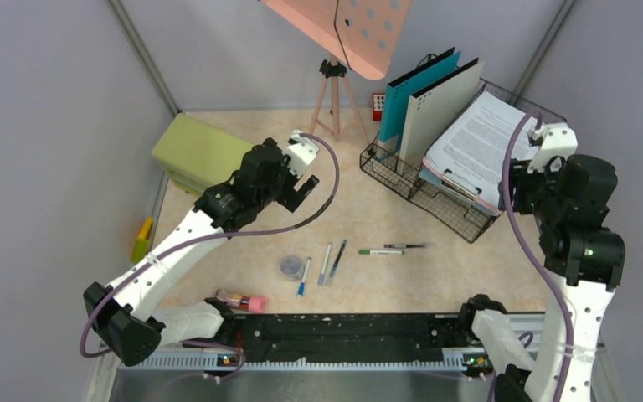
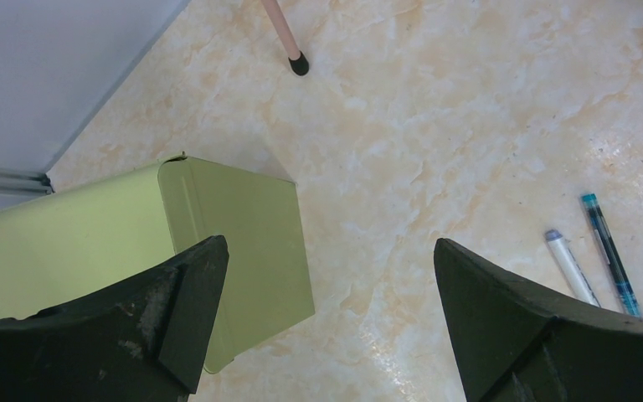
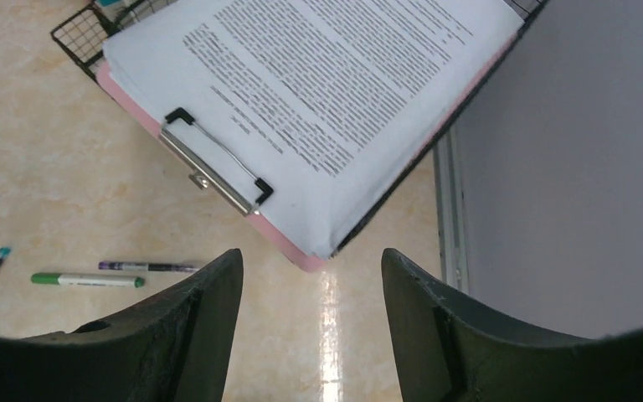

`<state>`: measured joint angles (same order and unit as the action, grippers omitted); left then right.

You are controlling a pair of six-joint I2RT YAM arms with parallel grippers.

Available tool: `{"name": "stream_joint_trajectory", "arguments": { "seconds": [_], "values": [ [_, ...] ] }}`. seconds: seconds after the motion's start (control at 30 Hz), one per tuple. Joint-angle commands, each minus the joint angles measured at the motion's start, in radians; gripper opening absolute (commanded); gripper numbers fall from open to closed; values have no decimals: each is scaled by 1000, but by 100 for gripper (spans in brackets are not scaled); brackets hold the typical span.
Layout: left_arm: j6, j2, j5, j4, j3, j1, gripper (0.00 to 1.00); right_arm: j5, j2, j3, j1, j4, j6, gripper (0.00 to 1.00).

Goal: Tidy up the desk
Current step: Place the folder in the storage box, then move the storage box to the corner of the board.

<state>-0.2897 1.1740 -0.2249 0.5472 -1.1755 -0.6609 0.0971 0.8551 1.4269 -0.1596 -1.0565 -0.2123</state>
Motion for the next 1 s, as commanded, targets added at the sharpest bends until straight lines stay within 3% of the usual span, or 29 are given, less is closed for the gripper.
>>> {"name": "stream_joint_trajectory", "arguments": {
  "seconds": [0.0, 0.27, 0.43, 0.97],
  "values": [
    [18, 0, 11, -33, -7, 12, 98, -71, -69, -63, -57, 20, 24, 62],
    [23, 15, 29, -43, -1, 25, 98, -134, -106, -269, -92, 104, 81, 61],
    [25, 21, 42, -50, 1, 32, 98, -135, -52, -316, -99, 184, 92, 58],
    [27, -4, 53, -57, 19, 55, 98, -105, 175, -290, -206, 401, 44, 21]
  ]
}}
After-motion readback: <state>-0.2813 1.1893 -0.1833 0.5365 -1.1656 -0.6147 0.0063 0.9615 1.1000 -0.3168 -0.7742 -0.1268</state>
